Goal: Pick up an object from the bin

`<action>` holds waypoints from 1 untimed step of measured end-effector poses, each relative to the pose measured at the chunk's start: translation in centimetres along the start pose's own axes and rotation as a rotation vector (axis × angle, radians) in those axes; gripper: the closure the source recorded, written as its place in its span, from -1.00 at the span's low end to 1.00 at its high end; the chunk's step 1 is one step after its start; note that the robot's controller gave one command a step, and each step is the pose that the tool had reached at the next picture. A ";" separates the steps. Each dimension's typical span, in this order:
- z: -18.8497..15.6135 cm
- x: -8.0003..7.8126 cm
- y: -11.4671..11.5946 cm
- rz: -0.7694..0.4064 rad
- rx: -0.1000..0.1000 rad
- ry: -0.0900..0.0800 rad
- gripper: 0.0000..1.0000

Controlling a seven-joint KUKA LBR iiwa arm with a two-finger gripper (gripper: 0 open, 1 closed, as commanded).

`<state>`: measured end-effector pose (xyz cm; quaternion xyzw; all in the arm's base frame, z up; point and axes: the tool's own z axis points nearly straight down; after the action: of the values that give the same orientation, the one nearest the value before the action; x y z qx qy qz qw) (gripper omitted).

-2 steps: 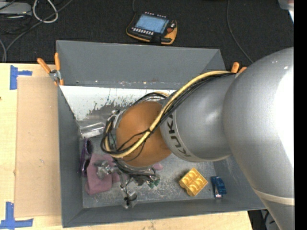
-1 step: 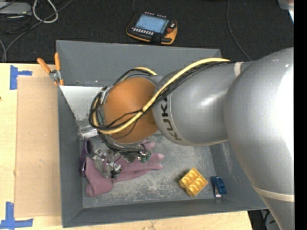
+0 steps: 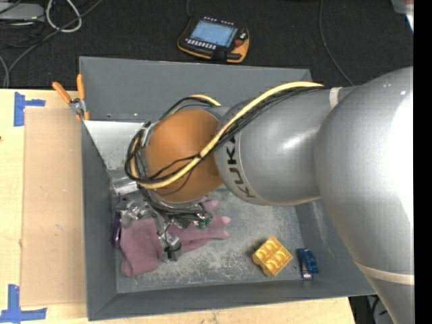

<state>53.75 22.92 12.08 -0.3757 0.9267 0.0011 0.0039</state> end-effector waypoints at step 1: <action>0.0 0.0 0.0 0.001 0.000 0.000 -1.00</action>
Offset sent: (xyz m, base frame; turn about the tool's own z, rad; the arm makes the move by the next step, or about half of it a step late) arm 0.0080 0.0083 -0.0174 0.0190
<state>53.75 22.92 12.07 -0.3752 0.9269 0.0012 0.0041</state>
